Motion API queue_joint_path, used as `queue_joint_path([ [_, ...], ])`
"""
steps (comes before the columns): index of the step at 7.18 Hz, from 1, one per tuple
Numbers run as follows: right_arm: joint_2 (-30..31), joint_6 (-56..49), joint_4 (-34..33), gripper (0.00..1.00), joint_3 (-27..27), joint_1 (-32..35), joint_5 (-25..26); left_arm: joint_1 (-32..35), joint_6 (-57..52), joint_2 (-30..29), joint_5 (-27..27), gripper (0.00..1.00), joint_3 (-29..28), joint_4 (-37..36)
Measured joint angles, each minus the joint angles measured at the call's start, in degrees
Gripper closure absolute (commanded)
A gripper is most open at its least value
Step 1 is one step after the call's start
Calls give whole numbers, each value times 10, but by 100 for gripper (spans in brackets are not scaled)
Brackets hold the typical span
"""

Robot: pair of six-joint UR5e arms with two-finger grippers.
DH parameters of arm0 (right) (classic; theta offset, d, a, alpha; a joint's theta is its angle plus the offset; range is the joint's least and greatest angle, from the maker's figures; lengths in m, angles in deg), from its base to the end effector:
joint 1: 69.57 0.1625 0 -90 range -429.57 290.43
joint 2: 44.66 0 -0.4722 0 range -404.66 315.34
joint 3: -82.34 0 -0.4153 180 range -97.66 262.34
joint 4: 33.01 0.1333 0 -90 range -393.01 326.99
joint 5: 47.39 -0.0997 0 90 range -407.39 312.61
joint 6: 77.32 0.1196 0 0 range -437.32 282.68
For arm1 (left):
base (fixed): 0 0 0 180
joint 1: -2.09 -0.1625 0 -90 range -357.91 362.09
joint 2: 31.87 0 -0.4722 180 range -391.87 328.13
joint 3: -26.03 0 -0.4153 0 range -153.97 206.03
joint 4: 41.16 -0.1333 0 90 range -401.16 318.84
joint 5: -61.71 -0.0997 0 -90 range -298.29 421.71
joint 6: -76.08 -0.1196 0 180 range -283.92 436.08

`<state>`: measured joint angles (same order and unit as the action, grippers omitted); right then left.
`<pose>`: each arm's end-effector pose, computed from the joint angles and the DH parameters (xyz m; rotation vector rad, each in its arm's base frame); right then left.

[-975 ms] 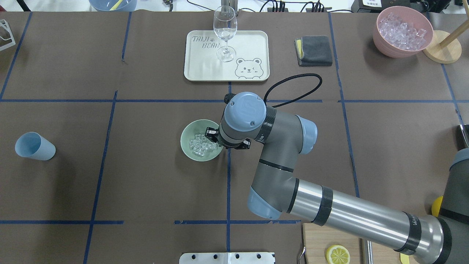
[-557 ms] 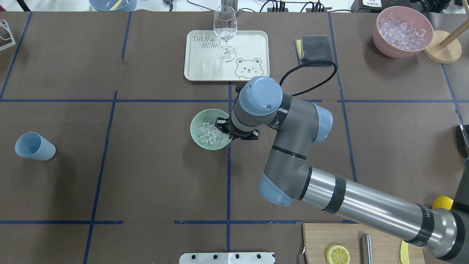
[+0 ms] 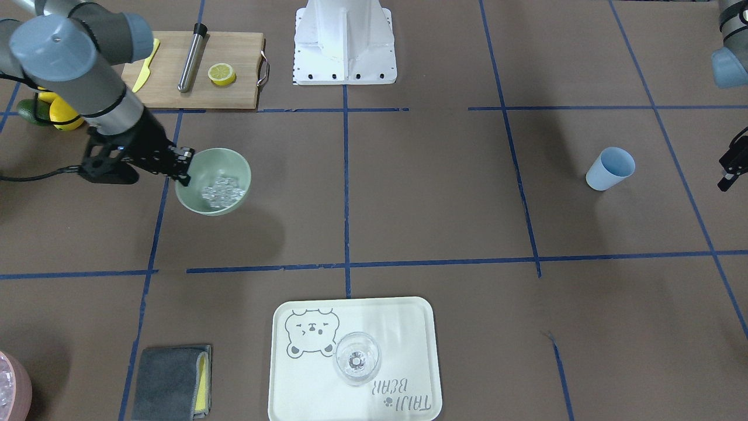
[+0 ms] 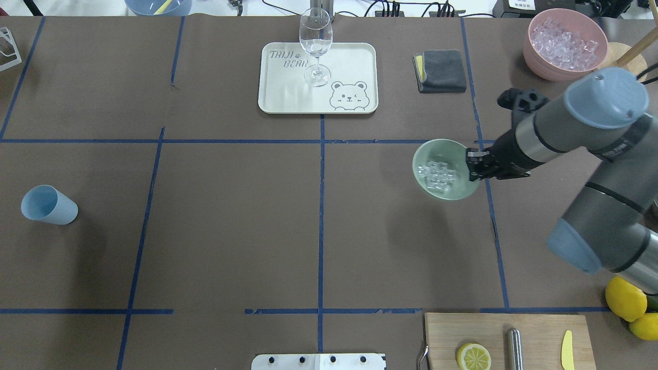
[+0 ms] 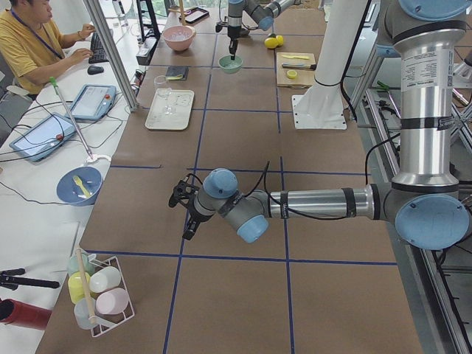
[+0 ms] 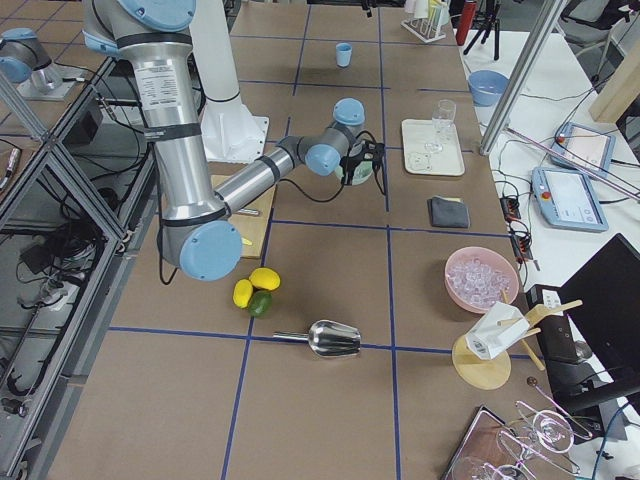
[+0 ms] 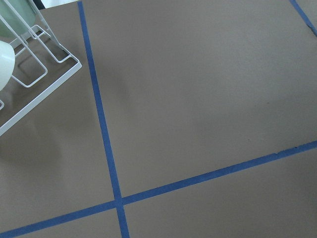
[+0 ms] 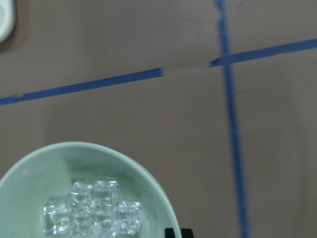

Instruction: Pour ice into bowl

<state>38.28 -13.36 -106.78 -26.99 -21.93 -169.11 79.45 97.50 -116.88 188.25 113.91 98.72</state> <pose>-0.3336 -0.4703 0.4539 0.0121 -0.8952 0.1457 0.0509 -0.5107 0.6872 0.5099 0.7901 0.0961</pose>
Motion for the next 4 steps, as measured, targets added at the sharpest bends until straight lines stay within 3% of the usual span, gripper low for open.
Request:
queue_joint_path([
  [2,116,-178,8,100,-4,68,-4,0,0,3,-1,0,2,-1],
  [4,169,-260,10,100,1,106,-10,0,0,4,-1,0,3,-1],
])
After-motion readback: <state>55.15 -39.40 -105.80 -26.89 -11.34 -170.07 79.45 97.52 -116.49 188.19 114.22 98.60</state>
